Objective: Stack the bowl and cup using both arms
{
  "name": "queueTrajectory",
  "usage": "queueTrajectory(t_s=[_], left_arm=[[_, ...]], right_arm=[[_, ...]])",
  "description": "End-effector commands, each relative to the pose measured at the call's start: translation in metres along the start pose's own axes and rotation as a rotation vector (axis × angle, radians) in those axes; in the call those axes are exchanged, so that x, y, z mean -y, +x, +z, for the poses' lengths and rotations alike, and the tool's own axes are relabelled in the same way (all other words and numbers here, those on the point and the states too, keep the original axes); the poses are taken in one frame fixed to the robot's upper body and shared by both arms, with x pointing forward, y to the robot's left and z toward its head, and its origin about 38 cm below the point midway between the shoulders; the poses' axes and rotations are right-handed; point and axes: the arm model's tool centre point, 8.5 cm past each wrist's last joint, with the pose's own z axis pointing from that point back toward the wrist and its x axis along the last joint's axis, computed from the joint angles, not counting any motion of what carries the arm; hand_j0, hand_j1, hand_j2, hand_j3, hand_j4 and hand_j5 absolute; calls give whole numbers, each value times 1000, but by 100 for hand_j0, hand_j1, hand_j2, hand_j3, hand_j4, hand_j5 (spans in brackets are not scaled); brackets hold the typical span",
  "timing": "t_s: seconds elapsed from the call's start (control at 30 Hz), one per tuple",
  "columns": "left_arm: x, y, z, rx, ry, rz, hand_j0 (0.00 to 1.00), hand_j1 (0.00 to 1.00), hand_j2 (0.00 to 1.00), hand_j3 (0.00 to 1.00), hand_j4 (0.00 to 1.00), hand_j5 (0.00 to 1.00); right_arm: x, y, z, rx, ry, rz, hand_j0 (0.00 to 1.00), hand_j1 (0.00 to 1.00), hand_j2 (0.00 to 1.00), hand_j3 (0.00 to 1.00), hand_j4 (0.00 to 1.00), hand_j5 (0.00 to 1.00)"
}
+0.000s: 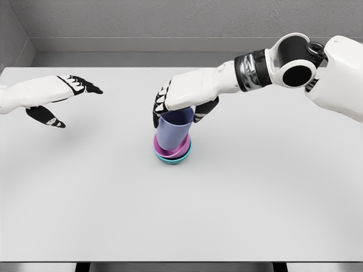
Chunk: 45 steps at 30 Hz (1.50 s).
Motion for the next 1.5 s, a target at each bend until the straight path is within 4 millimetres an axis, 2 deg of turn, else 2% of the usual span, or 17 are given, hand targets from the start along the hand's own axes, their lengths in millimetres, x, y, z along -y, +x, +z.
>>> queueTrajectory(t_s=[0.0, 0.2, 0.4, 0.43, 0.47, 0.5, 0.9, 1.03, 1.1, 1.2, 1.33, 1.47], left_arm=[[-1, 0, 0, 0, 4, 5, 100, 100, 100, 100, 100, 100], [-1, 0, 1, -2, 3, 5, 100, 100, 100, 100, 100, 100], [-1, 0, 1, -2, 3, 5, 100, 100, 100, 100, 100, 100], [-1, 0, 1, -2, 3, 5, 100, 100, 100, 100, 100, 100], [-1, -1, 2, -3, 3, 4, 100, 100, 100, 100, 100, 100], [-1, -1, 2, -3, 3, 4, 100, 100, 100, 100, 100, 100], [0, -2, 2, -7, 0, 3, 100, 100, 100, 100, 100, 100], [0, -1, 2, -5, 1, 4, 100, 100, 100, 100, 100, 100], [0, 0, 0, -2, 3, 5, 100, 100, 100, 100, 100, 100], [0, 0, 0, -2, 3, 5, 100, 100, 100, 100, 100, 100], [0, -2, 1, -7, 2, 7, 100, 100, 100, 100, 100, 100], [2, -5, 1, -15, 0, 15, 100, 100, 100, 100, 100, 100]], right_arm=[[0, 0, 0, 0, -4, -5, 72, 72, 72, 72, 72, 72], [-2, -2, -1, -1, 2, -12, 73, 73, 73, 73, 73, 73], [-3, -3, 0, -7, 3, -15, 78, 78, 78, 78, 78, 78], [-3, -3, 0, -7, 4, -16, 82, 82, 82, 82, 82, 82], [-3, -3, 0, -12, 3, -18, 94, 94, 94, 94, 94, 94], [-3, -5, 0, -25, 3, -28, 100, 100, 100, 100, 100, 100], [-2, -5, 2, -27, -4, -32, 100, 100, 100, 100, 100, 100], [3, -11, 21, -54, -51, -50, 100, 100, 100, 100, 100, 100], [3, -18, 43, -82, -94, -80, 100, 100, 100, 100, 100, 100], [-11, -34, 89, -127, -201, -176, 100, 100, 100, 100, 100, 100], [-41, -52, 138, -199, -282, -291, 100, 100, 100, 100, 100, 100], [-68, -64, 159, -263, -301, -371, 100, 100, 100, 100, 100, 100]])
